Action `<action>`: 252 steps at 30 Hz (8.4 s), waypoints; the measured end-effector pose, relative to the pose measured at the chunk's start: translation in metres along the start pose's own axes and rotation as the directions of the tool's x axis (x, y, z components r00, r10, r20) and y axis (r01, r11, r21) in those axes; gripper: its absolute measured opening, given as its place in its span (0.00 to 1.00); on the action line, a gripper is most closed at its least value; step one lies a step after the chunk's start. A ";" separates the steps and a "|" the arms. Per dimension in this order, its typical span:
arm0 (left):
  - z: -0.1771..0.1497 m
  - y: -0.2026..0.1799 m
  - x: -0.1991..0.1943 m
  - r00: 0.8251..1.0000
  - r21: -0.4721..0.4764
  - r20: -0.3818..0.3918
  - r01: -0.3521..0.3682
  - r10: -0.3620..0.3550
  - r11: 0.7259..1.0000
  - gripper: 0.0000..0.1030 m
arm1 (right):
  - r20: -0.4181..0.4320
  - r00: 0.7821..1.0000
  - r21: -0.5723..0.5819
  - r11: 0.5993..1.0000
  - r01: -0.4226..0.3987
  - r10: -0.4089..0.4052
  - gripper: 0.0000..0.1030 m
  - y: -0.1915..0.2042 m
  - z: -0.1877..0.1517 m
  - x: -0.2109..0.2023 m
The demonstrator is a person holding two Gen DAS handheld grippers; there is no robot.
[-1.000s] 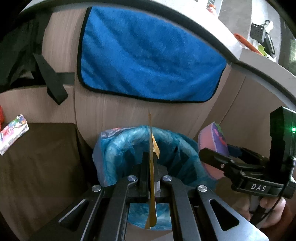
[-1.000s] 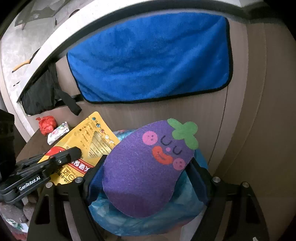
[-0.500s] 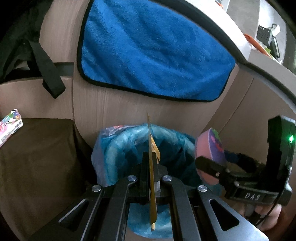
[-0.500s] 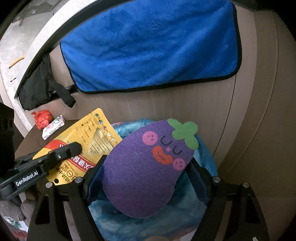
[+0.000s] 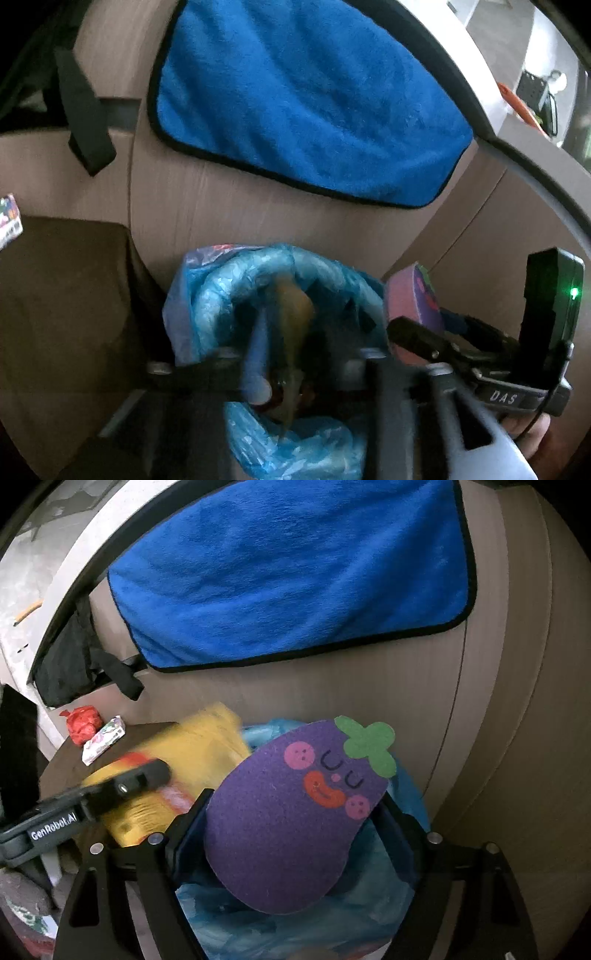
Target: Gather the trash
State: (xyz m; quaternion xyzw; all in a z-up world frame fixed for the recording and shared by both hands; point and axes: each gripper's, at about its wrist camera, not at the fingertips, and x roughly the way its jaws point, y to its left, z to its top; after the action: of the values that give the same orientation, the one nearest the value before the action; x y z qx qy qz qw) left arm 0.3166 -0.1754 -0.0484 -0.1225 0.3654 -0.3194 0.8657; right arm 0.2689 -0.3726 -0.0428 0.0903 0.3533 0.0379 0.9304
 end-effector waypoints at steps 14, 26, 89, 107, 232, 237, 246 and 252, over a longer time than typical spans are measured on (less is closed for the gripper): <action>0.014 0.036 -0.078 0.977 0.037 0.119 -0.185 0.179 0.982 0.51 | 0.038 0.999 -0.039 0.999 -0.015 0.017 0.84 0.029 0.009 -0.028; 0.015 0.163 -0.193 0.877 -0.105 0.203 -0.422 0.435 0.901 0.52 | 0.071 0.995 -0.208 0.976 -0.060 0.076 0.84 0.138 0.018 -0.020; -0.010 0.320 -0.273 0.851 -0.277 0.205 -0.423 0.483 0.863 0.59 | -0.222 0.975 -0.196 0.980 -0.020 -0.024 0.72 0.324 0.025 0.183; 0.094 0.397 -0.166 0.918 -0.397 0.103 -0.315 0.383 0.862 0.77 | -0.228 0.958 -0.312 0.919 -0.240 0.173 0.48 0.304 -0.014 0.131; -0.048 -0.013 -0.147 0.957 0.153 0.146 -0.273 0.252 0.950 0.89 | 0.090 0.996 0.006 1.000 0.020 -0.020 0.65 0.065 -0.059 -0.085; -0.090 -0.022 -0.211 0.933 0.219 0.198 -0.342 0.302 0.914 0.89 | 0.149 0.989 -0.071 0.997 0.007 0.003 0.74 0.110 -0.094 -0.126; -0.154 -0.029 -0.281 0.807 0.155 0.283 -0.572 0.518 0.806 0.89 | 0.185 0.983 -0.125 0.992 0.026 -0.002 0.74 0.167 -0.164 -0.169; -0.170 -0.030 -0.304 0.717 0.090 0.351 -0.667 0.603 0.740 0.89 | 0.242 0.970 -0.163 0.985 0.060 -0.019 0.75 0.193 -0.191 -0.185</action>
State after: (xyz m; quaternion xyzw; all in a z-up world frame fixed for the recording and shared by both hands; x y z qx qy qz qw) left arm 0.0210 0.0010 0.0141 0.0562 0.2140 -0.0155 0.9751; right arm 0.0030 -0.1816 -0.0252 0.0080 0.2359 0.0377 0.9710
